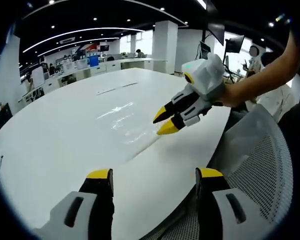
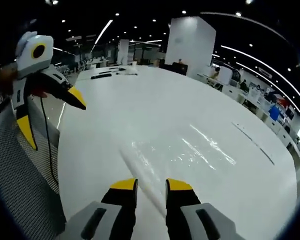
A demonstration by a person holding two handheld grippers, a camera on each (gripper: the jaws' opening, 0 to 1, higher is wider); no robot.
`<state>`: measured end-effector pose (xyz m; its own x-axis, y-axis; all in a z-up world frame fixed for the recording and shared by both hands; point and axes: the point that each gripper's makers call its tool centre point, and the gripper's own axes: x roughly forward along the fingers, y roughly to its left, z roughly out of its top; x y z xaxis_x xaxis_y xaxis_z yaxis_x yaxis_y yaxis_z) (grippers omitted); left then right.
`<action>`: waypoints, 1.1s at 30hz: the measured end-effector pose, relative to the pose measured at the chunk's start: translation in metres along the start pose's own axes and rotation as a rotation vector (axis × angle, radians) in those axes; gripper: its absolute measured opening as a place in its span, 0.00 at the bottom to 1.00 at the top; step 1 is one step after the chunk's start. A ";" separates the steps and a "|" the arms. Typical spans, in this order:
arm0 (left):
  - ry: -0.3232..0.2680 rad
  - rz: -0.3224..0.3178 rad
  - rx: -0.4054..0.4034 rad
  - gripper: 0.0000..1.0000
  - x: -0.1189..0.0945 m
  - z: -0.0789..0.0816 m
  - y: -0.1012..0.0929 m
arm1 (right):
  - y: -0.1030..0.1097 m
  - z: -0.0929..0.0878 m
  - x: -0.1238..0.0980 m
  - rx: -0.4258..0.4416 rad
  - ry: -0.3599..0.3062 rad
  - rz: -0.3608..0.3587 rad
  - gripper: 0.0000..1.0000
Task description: Open the resealable bag by pulling the two sides of the seal apart until the entire bag opening is separated and visibly accessible.
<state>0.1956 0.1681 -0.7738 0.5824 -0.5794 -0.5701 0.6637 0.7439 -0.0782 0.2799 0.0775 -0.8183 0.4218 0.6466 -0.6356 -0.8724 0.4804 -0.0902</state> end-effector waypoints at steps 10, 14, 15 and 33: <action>-0.033 0.019 -0.005 0.67 -0.003 0.008 0.003 | -0.005 -0.015 -0.033 0.141 -0.030 -0.017 0.42; -0.127 0.042 -0.009 0.69 -0.006 0.024 0.005 | -0.010 -0.024 -0.055 0.190 -0.041 -0.059 0.44; -0.169 0.058 -0.014 0.68 -0.009 0.032 0.006 | -0.013 -0.026 -0.061 0.214 -0.055 -0.079 0.45; -0.243 0.104 -0.081 0.93 -0.017 0.036 0.008 | -0.006 -0.004 -0.122 0.386 -0.273 -0.227 0.74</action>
<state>0.2073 0.1719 -0.7354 0.7474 -0.5541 -0.3665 0.5603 0.8222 -0.1005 0.2322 -0.0069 -0.7435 0.6834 0.6073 -0.4052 -0.6189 0.7763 0.1196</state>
